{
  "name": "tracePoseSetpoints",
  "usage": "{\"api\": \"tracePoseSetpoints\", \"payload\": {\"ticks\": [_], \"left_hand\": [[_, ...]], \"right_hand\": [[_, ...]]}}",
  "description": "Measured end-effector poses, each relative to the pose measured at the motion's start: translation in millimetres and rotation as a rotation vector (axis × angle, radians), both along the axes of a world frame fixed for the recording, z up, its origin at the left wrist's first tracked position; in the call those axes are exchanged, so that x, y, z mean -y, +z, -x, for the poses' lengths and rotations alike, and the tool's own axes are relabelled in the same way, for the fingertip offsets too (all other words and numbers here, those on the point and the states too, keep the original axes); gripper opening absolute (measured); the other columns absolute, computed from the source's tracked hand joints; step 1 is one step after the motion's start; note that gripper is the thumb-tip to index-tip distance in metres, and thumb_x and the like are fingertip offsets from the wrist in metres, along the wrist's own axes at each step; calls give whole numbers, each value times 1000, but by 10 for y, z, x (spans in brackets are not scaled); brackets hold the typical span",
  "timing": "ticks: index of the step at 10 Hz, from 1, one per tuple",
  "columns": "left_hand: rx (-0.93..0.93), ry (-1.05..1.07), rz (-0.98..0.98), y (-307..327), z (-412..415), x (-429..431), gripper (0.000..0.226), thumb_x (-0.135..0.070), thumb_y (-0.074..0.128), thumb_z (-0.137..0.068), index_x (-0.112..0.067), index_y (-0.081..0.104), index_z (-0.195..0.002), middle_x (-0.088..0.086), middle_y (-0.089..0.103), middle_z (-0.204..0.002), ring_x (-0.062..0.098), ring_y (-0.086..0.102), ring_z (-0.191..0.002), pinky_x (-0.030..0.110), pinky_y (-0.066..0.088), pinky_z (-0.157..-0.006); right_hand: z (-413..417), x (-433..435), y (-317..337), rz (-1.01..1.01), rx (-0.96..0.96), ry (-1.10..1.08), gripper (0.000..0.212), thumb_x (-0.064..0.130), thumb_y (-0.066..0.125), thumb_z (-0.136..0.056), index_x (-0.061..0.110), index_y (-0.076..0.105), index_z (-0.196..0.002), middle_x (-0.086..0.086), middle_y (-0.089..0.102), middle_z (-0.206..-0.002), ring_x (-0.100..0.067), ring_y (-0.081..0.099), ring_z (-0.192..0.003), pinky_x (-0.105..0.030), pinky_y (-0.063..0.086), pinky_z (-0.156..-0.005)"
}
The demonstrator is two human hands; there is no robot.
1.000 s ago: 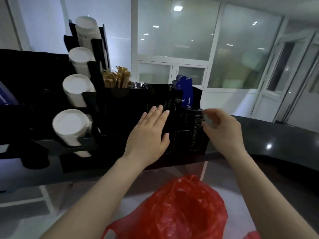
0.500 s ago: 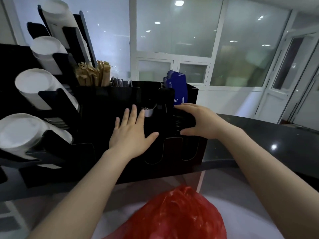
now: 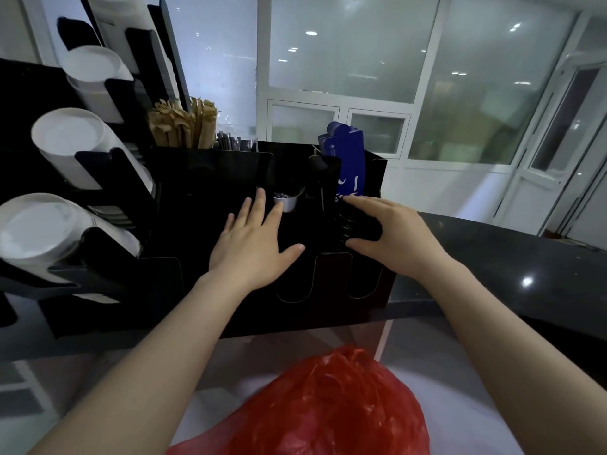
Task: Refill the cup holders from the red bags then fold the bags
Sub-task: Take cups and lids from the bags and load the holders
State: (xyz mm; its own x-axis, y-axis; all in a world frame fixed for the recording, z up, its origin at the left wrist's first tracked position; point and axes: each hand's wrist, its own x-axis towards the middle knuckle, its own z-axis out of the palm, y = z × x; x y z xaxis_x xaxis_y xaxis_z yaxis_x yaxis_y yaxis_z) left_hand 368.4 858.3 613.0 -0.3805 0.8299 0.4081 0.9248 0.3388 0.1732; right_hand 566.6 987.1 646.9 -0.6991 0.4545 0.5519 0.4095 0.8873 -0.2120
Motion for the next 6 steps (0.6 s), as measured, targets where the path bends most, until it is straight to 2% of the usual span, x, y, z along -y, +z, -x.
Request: {"api": "tracePoseSetpoints", "payload": {"ticks": [1, 2, 3, 4, 5, 6], "left_hand": [[10, -8, 9, 0, 7, 3, 83, -66, 39, -87, -29, 3, -152, 5, -18, -158, 22, -8, -146, 39, 2, -117], [18, -15, 10, -4, 12, 4, 83, -66, 40, -87, -30, 4, -151, 5, -18, -158, 22, -8, -146, 39, 2, -117], [18, -12, 5, -4, 4, -2, 83, -66, 41, -86, -29, 5, -151, 5, -17, -158, 22, -7, -146, 39, 2, -117], [13, -11, 2, -6, 7, -2, 82, -66, 40, -87, -29, 6, -151, 5, -17, -158, 23, -7, -147, 40, 3, -117], [11, -10, 1, -17, 7, -6, 82, -66, 40, -87, -29, 6, -151, 5, -17, -158, 23, -7, -147, 40, 3, -117], [8, -7, -7, -23, 7, -16, 82, -66, 41, -86, -29, 6, -151, 5, -16, -159, 23, -6, -147, 40, 3, -117]], "right_hand": [[-30, -19, 31, 217, -172, 7, 67, 24, 78, -74, 38, 52, -134, 18, 60, -122, 1, 56, -108, -4, 40, -85], [-33, -18, 85, 230, -283, -2, 61, 15, 73, -76, 38, 55, -130, 23, 62, -105, 2, 59, -97, -8, 46, -81], [-19, 5, 97, 182, -254, 2, 62, 13, 71, -76, 36, 55, -131, 18, 62, -113, 0, 57, -102, -14, 44, -88], [-3, -9, 51, 133, -84, 12, 68, 22, 77, -77, 34, 49, -138, 8, 54, -135, -8, 50, -120, -17, 35, -97], [19, -39, 42, 120, -29, 9, 70, 30, 76, -78, 32, 45, -140, 5, 48, -140, -12, 46, -125, -17, 30, -96], [86, -57, 77, 127, -9, 7, 63, 38, 69, -84, 27, 45, -141, 2, 47, -141, -14, 44, -125, -19, 29, -96]]}}
